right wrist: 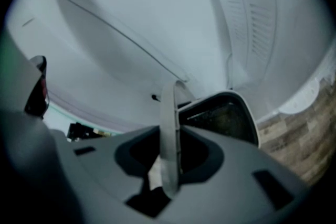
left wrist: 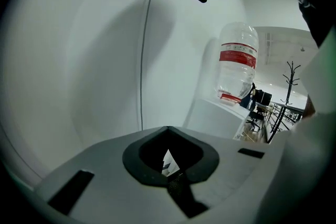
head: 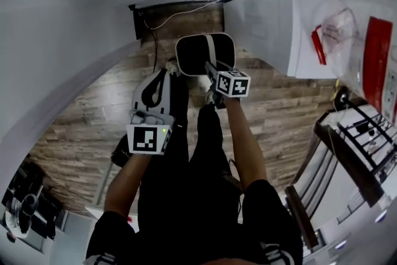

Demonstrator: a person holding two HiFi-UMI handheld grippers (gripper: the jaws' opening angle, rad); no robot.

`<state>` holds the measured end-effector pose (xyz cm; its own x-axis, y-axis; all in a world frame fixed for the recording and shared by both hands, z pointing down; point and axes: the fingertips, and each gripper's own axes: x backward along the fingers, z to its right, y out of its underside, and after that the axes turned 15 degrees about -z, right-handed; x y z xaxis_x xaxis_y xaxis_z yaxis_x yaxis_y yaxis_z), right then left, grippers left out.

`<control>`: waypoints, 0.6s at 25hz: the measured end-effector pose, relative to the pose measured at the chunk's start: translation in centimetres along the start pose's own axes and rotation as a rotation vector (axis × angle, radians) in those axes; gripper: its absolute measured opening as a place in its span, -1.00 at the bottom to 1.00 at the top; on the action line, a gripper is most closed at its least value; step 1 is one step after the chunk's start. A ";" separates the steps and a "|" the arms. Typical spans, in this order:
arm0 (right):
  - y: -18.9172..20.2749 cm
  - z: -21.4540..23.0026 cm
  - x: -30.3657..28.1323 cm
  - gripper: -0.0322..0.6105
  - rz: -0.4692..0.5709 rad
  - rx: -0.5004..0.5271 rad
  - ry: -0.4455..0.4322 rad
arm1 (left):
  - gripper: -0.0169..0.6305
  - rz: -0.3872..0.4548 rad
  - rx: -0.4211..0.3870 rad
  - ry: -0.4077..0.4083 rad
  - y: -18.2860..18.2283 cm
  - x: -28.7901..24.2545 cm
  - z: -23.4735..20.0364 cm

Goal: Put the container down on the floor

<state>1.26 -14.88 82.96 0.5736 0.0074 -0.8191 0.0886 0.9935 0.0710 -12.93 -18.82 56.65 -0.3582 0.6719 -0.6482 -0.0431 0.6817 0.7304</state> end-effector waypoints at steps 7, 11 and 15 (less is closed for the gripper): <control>-2.1 3.0 -4.8 -0.56 0.002 0.005 0.007 | -0.86 0.002 0.031 -0.012 0.9 -1.8 -1.5; -3.4 4.3 -7.2 -0.56 0.011 0.016 0.005 | -0.86 0.010 0.048 -0.009 1.2 -2.6 -2.1; -4.4 5.7 -9.7 -0.56 0.012 0.023 0.007 | -0.86 0.015 0.040 0.001 1.6 -3.6 -2.4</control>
<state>-0.04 -19.94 93.88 0.5687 0.0202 -0.8223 0.1006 0.9905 0.0939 -13.98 -20.84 60.62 -0.3594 0.6816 -0.6374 -0.0007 0.6828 0.7306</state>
